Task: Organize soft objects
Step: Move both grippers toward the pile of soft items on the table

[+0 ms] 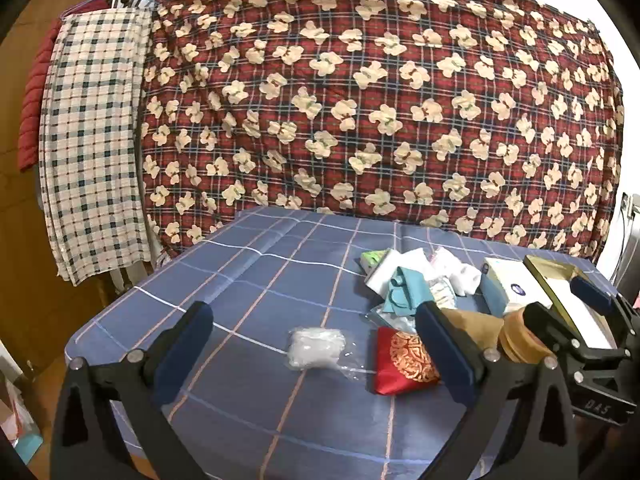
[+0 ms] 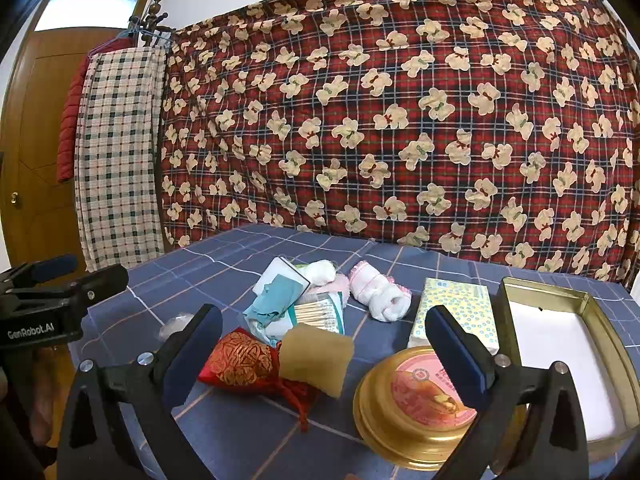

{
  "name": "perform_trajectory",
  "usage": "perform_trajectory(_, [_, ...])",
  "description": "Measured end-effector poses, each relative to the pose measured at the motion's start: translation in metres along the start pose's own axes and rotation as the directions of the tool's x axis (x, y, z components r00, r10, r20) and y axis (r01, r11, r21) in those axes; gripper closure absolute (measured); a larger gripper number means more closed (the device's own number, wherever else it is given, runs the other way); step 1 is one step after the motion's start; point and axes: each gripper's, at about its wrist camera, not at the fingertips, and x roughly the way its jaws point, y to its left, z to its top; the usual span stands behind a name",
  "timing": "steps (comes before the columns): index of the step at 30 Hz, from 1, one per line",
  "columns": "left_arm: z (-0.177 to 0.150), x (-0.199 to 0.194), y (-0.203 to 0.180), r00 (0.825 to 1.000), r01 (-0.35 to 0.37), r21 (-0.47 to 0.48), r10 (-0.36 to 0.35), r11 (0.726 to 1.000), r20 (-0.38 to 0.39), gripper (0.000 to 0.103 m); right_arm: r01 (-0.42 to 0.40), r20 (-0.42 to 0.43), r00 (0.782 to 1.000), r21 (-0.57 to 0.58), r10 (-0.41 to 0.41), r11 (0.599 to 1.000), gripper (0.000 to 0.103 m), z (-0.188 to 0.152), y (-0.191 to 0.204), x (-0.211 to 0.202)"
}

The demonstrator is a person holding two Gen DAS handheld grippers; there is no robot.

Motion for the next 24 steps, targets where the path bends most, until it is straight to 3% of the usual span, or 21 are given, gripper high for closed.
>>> perform_trajectory(24, [-0.0020,-0.0006,-0.0052,1.000,0.001,0.005,-0.001,1.000,0.001,0.000,-0.006,-0.004,1.000,0.005,0.006,1.000,0.000,0.0012,-0.0014,0.0011])
